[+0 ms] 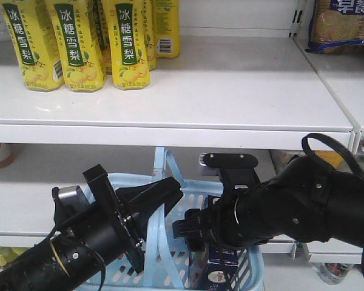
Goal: Left arm holds basket, right arm returns cookies
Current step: 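Close the right gripper on the dark blue Chocofello cookie box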
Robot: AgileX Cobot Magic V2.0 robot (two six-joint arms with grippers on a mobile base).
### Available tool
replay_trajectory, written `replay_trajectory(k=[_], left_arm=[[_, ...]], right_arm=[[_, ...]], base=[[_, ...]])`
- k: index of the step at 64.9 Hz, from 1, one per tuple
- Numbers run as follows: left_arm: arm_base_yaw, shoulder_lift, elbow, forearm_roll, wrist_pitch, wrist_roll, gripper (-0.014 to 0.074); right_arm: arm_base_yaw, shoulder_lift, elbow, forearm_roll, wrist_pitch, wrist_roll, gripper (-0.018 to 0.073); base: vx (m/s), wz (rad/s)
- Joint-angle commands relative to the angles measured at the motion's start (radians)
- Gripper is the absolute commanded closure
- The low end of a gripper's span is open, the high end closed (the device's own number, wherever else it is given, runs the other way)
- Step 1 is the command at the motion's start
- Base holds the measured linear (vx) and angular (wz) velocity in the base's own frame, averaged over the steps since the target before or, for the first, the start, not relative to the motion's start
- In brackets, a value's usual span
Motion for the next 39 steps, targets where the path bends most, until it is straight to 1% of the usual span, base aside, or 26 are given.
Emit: replay_trajectory(k=[1, 7, 12, 18, 27, 39], left_arm=[[-0.006, -0.035, -0.029, -0.031, -0.319, -0.001, 0.0599], [-0.006, -0.035, -0.029, -0.031, -0.319, -0.001, 0.0599], [-0.006, -0.035, -0.029, -0.031, -0.319, -0.001, 0.0599], [-0.006, -0.035, -0.029, -0.031, -0.319, -0.001, 0.0599], [-0.006, -0.035, -0.029, -0.031, -0.319, -0.001, 0.0599], [-0.006, -0.035, -0.029, -0.031, -0.319, -0.001, 0.0599]], right_arm=[[-0.001, -0.014, -0.017, -0.019, -0.017, -0.01, 0.007], [-0.001, -0.013, -0.017, -0.02, -0.024, -0.01, 0.0134], [-0.001, -0.014, -0.017, -0.023, -0.025, -0.01, 0.0212], [-0.001, -0.014, -0.017, -0.03, -0.024, -0.009, 0.0345], [-0.001, -0.016, -0.017, -0.038, -0.018, -0.009, 0.0578], [-0.001, -0.046, -0.017, -0.048, -0.018, -0.009, 0.0571]], base=[[0.0, 0.0], [0.0, 0.0], [0.0, 0.0], [0.0, 0.0], [0.0, 0.0], [0.0, 0.0]])
